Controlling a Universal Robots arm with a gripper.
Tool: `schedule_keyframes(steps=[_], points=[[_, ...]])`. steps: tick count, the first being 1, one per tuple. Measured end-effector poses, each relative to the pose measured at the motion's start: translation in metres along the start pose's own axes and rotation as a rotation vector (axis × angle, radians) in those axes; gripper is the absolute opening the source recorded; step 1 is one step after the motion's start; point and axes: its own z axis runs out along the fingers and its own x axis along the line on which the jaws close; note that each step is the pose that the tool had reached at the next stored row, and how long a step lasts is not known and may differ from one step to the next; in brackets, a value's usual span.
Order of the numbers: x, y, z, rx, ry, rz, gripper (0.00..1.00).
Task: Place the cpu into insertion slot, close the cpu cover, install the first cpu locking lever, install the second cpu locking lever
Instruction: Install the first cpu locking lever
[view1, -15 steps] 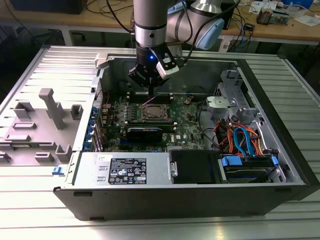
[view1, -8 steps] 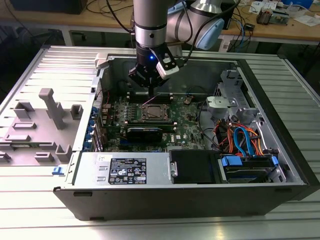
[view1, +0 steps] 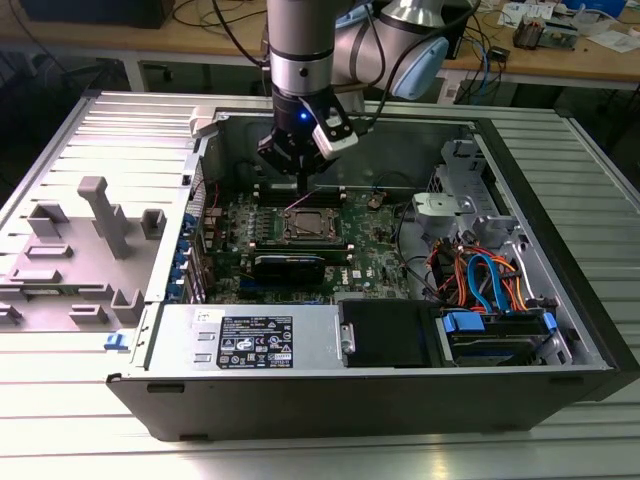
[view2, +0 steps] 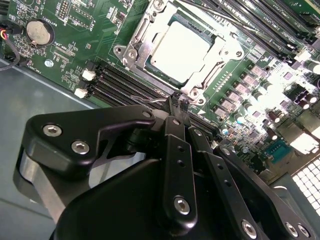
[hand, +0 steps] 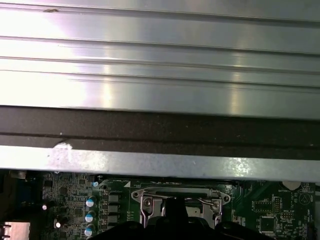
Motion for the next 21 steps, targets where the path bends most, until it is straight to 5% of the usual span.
schedule_keyframes(steps=[21], points=[[-0.006, 0.0103, 0.0115, -0.0007, 0.0005, -0.02, 0.11]])
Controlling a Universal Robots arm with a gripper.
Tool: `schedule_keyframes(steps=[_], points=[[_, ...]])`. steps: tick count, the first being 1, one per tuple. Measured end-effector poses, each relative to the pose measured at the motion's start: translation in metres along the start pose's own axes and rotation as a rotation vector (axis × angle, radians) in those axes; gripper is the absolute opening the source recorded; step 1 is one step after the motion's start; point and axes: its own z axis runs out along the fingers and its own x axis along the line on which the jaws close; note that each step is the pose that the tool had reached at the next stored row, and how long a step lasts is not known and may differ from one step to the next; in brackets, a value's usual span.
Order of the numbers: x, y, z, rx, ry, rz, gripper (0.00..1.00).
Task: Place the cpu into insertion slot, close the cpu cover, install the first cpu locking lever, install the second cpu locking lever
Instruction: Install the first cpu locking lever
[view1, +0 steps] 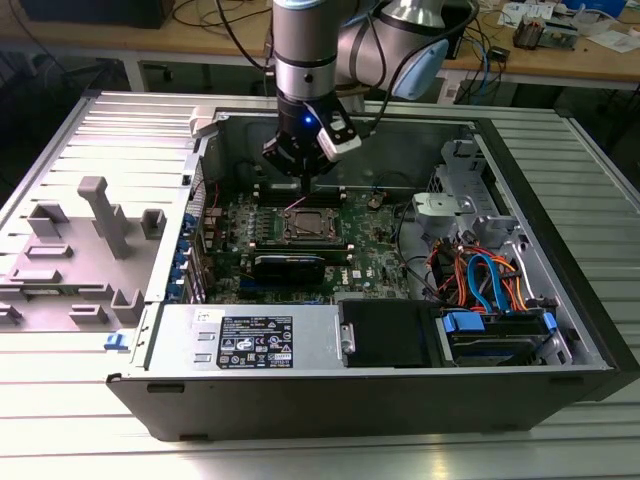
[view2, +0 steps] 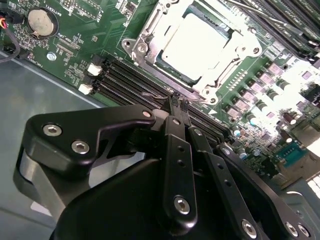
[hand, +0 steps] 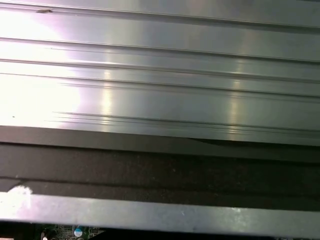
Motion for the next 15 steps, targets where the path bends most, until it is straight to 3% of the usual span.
schedule_keyframes(steps=[15], points=[[-0.0142, 0.0002, 0.0088, 0.0016, 0.0002, 0.0, 0.11]])
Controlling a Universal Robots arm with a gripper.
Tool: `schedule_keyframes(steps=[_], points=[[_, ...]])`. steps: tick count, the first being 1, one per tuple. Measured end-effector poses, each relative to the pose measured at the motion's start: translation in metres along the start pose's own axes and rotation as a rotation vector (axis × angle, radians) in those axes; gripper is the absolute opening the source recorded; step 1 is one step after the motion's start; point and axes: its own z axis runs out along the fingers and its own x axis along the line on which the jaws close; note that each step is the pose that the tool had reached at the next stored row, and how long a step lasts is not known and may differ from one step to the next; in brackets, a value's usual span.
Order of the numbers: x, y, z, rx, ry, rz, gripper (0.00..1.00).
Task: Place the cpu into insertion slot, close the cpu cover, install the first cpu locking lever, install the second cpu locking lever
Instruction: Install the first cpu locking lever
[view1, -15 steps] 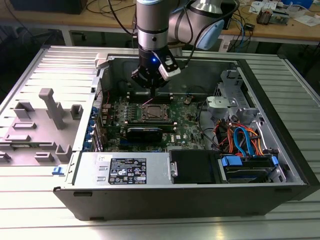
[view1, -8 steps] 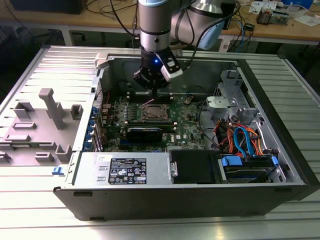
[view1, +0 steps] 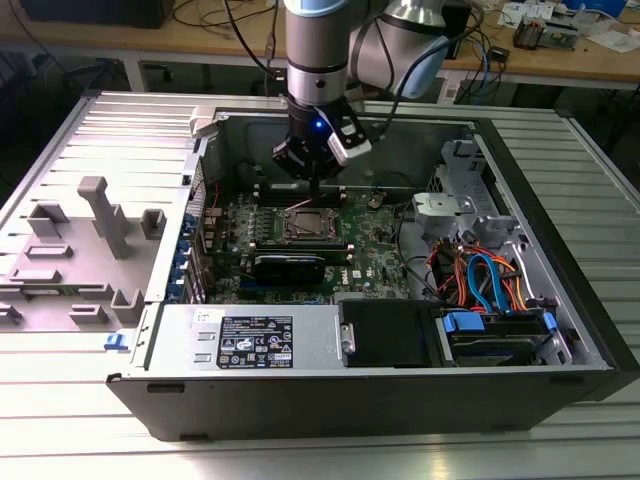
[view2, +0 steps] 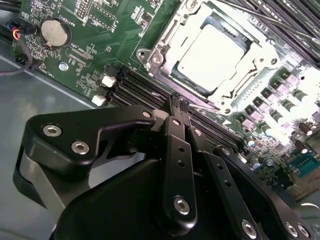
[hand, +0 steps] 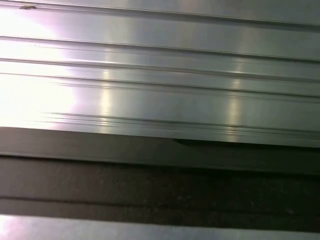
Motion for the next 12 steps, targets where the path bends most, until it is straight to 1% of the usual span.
schedule_keyframes(steps=[4, 6, 8, 12], points=[[-0.0024, -0.0002, 0.0055, 0.0, -0.0001, 0.0, 0.11], [-0.0023, -0.0002, 0.0057, 0.0003, 0.0001, 0.0, 0.11], [-0.0024, -0.0002, 0.0076, 0.0001, -0.0001, 0.0, 0.11], [-0.0027, -0.0002, 0.0079, 0.0, 0.0, 0.0, 0.11]])
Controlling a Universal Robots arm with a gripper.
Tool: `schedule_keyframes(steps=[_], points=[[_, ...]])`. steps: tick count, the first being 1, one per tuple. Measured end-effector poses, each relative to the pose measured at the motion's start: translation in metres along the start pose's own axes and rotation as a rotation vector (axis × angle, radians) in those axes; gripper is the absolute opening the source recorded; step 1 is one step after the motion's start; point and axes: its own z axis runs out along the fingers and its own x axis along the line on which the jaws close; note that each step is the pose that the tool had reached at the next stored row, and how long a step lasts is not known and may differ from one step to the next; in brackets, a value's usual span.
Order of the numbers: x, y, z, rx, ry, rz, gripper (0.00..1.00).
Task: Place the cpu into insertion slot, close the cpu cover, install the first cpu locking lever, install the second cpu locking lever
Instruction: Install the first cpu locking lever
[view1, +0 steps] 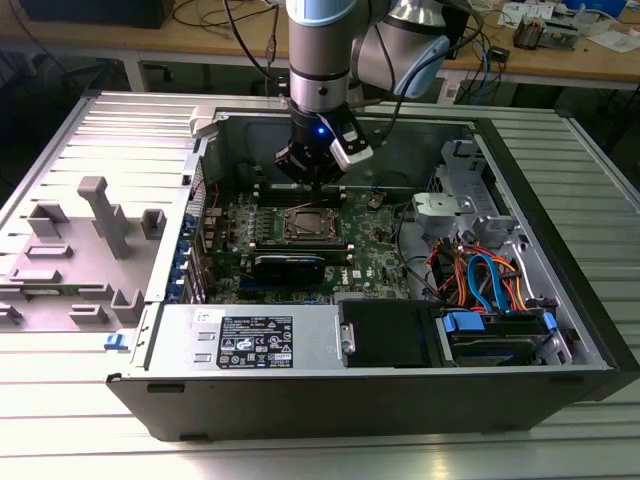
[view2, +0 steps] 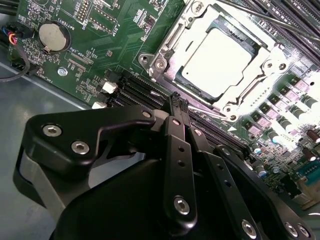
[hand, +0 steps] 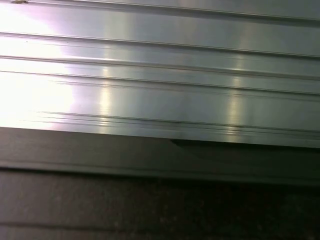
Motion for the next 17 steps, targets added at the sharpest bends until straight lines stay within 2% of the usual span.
schedule_keyframes(steps=[8, 17], points=[[-0.0025, -0.0002, 0.0012, -0.0001, -0.0002, 0.0, 0.11], [-0.0037, -0.0003, 0.0065, 0.0001, -0.0001, 0.0, 0.11]])
